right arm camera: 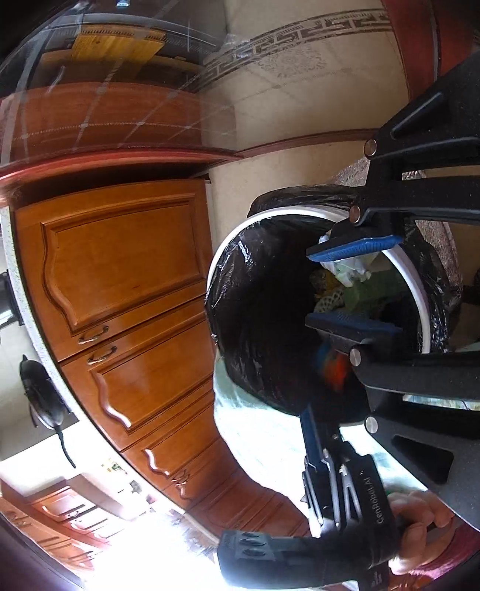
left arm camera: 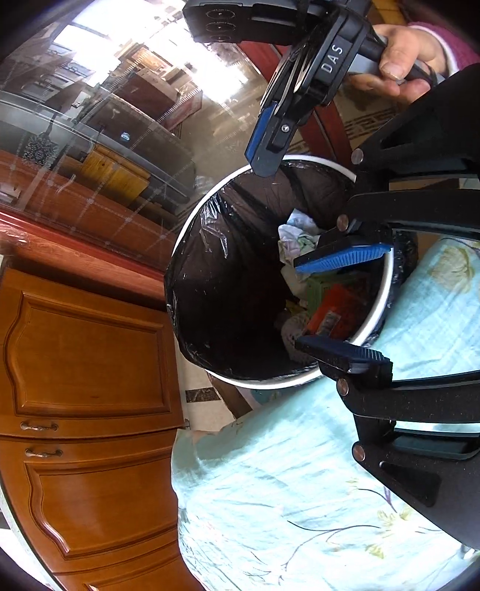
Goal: Collect trash
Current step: 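Open both tools to drop the red bag and tissue into the bin, then move both open tools back over the table toward the green pouch and can, then grasp the green juice pouch with the left tool while the right tool grasps the crushed green can, then carry the green pouch and green can over the bin with both tools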
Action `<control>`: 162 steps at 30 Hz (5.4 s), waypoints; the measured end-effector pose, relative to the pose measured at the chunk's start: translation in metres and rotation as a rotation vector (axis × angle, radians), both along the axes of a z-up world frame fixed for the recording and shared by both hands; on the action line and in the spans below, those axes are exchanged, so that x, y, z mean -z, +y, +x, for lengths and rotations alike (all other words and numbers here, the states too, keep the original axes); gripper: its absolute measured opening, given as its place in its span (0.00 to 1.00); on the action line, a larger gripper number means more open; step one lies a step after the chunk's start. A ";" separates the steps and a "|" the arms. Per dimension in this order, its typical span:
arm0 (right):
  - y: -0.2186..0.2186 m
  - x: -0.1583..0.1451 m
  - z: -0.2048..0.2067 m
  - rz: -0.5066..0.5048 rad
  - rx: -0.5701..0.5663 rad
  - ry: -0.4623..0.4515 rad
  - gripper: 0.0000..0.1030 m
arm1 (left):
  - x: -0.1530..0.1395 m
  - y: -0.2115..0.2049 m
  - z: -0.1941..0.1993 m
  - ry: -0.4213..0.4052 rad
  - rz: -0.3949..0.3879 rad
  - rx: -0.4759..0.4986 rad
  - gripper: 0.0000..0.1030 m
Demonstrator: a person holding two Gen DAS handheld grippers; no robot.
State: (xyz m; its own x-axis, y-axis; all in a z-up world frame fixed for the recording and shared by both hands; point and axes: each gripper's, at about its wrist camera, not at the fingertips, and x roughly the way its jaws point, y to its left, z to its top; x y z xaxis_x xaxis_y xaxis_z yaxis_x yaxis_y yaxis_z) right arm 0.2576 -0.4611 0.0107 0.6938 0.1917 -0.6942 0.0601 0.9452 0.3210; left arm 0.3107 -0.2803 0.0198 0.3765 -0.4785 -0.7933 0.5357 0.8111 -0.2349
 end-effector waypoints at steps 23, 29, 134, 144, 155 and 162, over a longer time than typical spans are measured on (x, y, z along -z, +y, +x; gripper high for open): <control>0.063 0.002 -0.067 0.162 -0.026 -0.188 0.89 | 0.004 0.128 -0.081 -0.055 -0.101 -0.215 0.52; 0.088 0.012 -0.075 0.186 -0.060 -0.163 0.89 | 0.011 0.162 -0.103 -0.046 -0.121 -0.256 0.52; 0.142 -0.017 -0.085 0.058 -0.128 -0.183 0.11 | -0.016 0.181 -0.104 -0.134 -0.103 -0.143 0.01; 0.108 -0.025 -0.095 0.033 -0.069 -0.210 0.11 | -0.026 0.140 -0.099 -0.144 -0.113 -0.127 0.01; 0.083 -0.029 -0.101 0.009 -0.024 -0.228 0.11 | -0.037 0.098 -0.091 -0.168 -0.098 -0.099 0.01; 0.069 -0.033 -0.099 -0.009 -0.002 -0.236 0.11 | -0.040 0.076 -0.085 -0.174 -0.089 -0.075 0.01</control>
